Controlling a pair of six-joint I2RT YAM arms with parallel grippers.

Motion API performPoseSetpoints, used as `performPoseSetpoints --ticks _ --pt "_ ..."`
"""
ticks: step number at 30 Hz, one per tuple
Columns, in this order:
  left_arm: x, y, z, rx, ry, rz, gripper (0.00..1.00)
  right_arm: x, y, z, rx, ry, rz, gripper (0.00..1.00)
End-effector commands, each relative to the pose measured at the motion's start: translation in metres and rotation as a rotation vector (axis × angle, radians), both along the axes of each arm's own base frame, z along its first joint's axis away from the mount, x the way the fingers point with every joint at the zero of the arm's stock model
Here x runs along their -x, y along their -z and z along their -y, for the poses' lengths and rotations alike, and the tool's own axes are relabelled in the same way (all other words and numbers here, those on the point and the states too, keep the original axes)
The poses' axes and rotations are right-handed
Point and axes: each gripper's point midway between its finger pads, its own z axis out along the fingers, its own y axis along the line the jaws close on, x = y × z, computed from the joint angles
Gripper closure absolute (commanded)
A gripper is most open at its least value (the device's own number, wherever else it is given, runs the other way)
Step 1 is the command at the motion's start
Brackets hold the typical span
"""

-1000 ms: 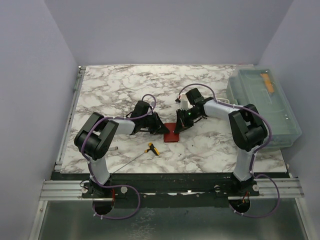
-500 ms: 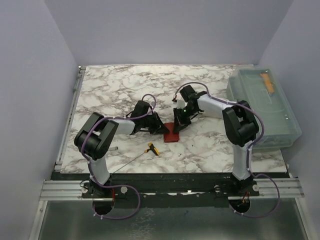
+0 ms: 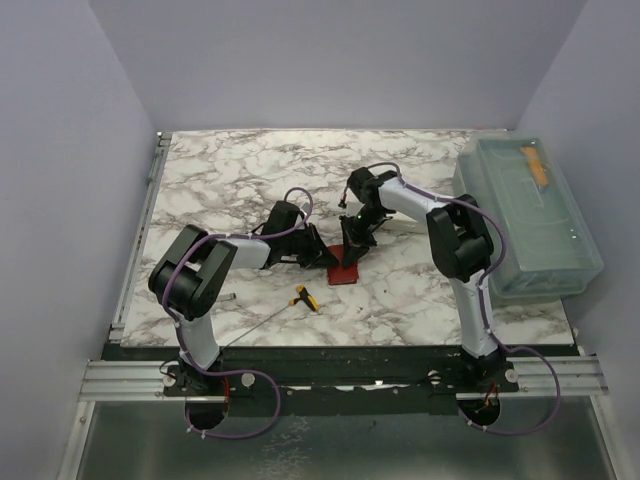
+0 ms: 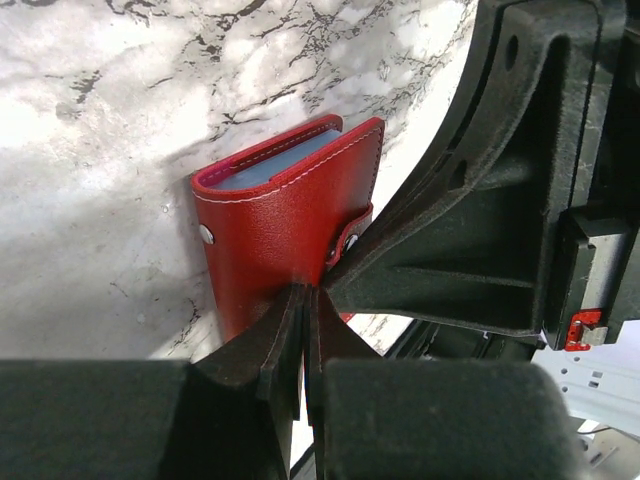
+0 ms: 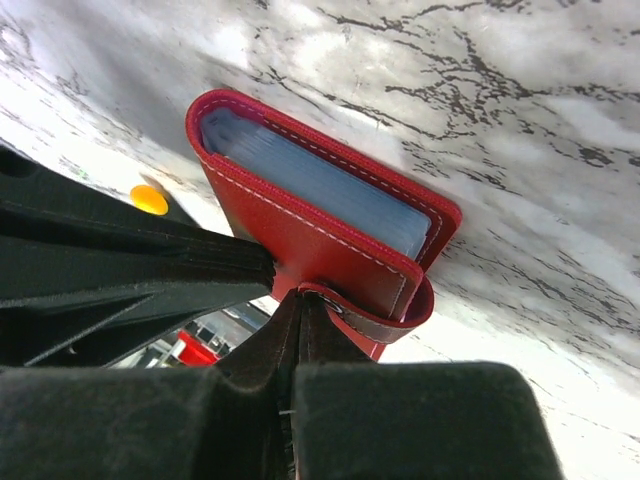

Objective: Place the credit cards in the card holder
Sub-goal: Close the card holder at the center of the board.

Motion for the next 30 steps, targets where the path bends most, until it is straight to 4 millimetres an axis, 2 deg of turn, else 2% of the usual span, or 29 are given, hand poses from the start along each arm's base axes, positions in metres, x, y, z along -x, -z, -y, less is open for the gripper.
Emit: performPoseSetpoints --ticks 1,4,7,12,15,18,21,24,27,30 --pt "0.015 0.001 0.005 -0.026 0.072 0.005 0.9 -0.006 0.095 0.048 0.363 -0.04 0.038 0.99" --pt "0.015 -0.008 0.004 -0.038 0.09 0.027 0.87 -0.013 0.106 0.045 0.344 -0.08 0.044 0.98" --pt "0.013 -0.025 0.001 -0.047 0.107 0.065 0.84 -0.022 0.122 0.045 0.344 -0.143 0.063 0.98" --pt "0.015 -0.06 -0.01 -0.05 0.112 0.131 0.8 -0.019 0.147 0.037 0.256 -0.204 0.057 1.0" --pt "0.017 -0.075 -0.02 -0.058 0.101 0.158 0.76 -0.017 0.151 0.034 0.225 -0.207 0.059 0.99" --pt "0.016 -0.084 -0.032 -0.047 0.077 0.168 0.74 -0.02 0.141 0.025 0.159 -0.205 0.083 0.96" --pt "0.016 -0.085 -0.038 -0.039 0.065 0.161 0.73 -0.036 0.116 0.016 0.12 -0.214 0.133 0.92" --pt "0.016 -0.079 -0.04 -0.047 0.059 0.141 0.7 -0.056 0.06 -0.003 0.071 -0.188 0.235 0.78" --pt "0.014 -0.07 -0.039 -0.054 0.049 0.118 0.65 -0.068 0.003 -0.015 0.049 -0.144 0.335 0.66" --pt "0.008 -0.065 -0.038 -0.061 0.036 0.107 0.6 -0.066 -0.029 -0.013 0.07 -0.088 0.361 0.6"
